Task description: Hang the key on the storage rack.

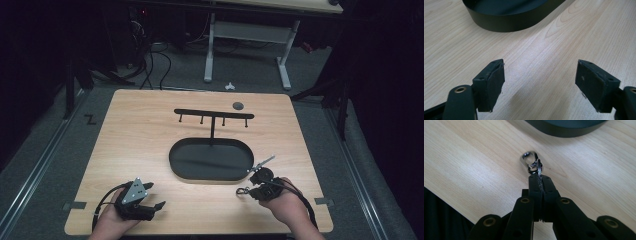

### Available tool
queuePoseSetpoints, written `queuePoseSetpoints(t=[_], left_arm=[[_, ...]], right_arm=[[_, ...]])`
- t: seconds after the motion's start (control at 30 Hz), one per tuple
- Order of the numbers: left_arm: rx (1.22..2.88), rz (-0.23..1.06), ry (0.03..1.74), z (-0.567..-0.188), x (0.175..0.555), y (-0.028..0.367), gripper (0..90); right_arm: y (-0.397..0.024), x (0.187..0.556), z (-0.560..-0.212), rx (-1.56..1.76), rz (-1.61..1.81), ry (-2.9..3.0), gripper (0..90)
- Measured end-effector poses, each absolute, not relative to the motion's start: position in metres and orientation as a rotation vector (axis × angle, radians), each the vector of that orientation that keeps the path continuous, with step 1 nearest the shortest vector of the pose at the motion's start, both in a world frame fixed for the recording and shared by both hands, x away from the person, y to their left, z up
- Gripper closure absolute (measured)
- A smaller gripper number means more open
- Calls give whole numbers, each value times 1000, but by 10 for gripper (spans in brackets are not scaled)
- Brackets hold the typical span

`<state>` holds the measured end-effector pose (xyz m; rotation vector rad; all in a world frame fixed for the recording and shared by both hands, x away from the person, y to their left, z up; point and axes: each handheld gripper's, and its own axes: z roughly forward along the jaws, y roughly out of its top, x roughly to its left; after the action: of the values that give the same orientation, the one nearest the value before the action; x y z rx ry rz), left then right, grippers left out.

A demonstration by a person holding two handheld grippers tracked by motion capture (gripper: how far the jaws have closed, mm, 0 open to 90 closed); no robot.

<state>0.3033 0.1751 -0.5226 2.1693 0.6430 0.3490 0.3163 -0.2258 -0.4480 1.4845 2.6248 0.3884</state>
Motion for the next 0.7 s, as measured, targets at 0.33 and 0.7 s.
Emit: queuePoseSetpoints(t=[0.33,0.7], left_arm=[[2173,347,640,-522,303,175,240],[2174,347,640,-522,303,174,240]], right_arm=[[-235,318,-421,1547,360,2555,885],[-239,325,-408,1561,355,2525,885]])
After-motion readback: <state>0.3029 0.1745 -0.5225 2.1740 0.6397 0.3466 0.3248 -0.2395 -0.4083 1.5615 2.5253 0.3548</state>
